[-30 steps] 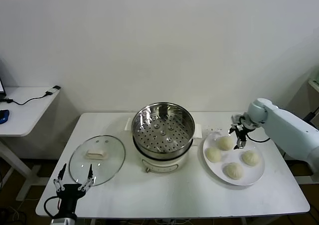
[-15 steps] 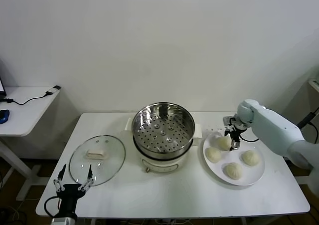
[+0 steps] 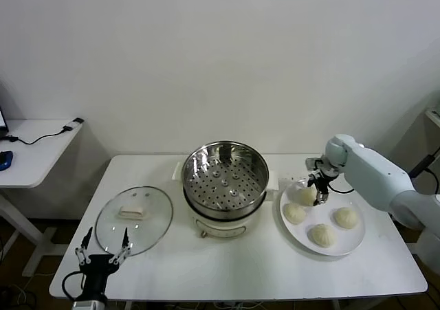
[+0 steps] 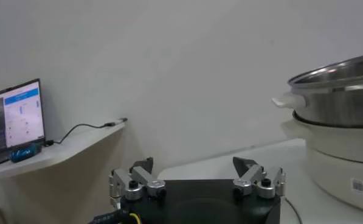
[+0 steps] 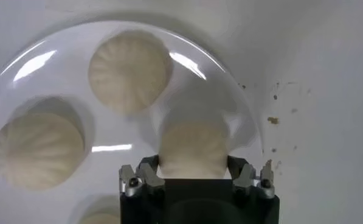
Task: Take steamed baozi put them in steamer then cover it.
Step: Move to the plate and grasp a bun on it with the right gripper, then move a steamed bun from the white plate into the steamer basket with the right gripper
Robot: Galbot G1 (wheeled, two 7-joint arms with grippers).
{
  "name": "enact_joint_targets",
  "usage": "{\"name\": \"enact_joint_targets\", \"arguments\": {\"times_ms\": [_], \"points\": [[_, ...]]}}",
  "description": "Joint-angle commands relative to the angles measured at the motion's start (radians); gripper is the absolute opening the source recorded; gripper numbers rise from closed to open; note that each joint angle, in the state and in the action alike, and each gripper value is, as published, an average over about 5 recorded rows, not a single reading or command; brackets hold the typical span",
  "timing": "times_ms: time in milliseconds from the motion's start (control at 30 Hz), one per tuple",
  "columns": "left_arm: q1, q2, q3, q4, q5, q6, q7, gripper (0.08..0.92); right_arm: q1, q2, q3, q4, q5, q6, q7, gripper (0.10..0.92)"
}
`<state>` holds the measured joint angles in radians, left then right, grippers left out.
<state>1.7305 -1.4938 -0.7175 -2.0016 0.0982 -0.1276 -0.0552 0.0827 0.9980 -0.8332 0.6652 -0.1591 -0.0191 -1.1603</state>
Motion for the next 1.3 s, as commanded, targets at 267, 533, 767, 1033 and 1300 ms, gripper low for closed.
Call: {"name": "enact_joint_targets", "arguments": {"times_ms": [267, 533, 767, 1033, 1300], "points": [[0.014, -0.001, 0.002, -0.007, -0.001, -0.003, -0.002, 0.823, 0.411, -0.036, -0.351, 0.245, 0.217, 0.168, -0.06, 0.721], [0.03, -0.002, 0.001, -0.013, -0.002, -0.009, -0.004, 0.823, 0.702, 0.124, -0.506, 0.283, 0.263, 0.357, -0.081, 0.721], [0.034, -0.004, 0.0, -0.014, -0.004, -0.009, -0.006, 0.823, 0.766, 0.27, -0.502, 0.308, 0.214, 0.496, -0.083, 0.721], [0.038, -0.002, -0.002, -0.016, -0.007, -0.006, -0.008, 0.823, 0.596, 0.381, -0.413, 0.347, -0.127, 0.629, -0.022, 0.722], [0.034, -0.001, -0.004, -0.013, -0.008, -0.005, -0.009, 0.823, 0.399, 0.42, -0.343, 0.323, -0.385, 0.694, 0.035, 0.721]]}}
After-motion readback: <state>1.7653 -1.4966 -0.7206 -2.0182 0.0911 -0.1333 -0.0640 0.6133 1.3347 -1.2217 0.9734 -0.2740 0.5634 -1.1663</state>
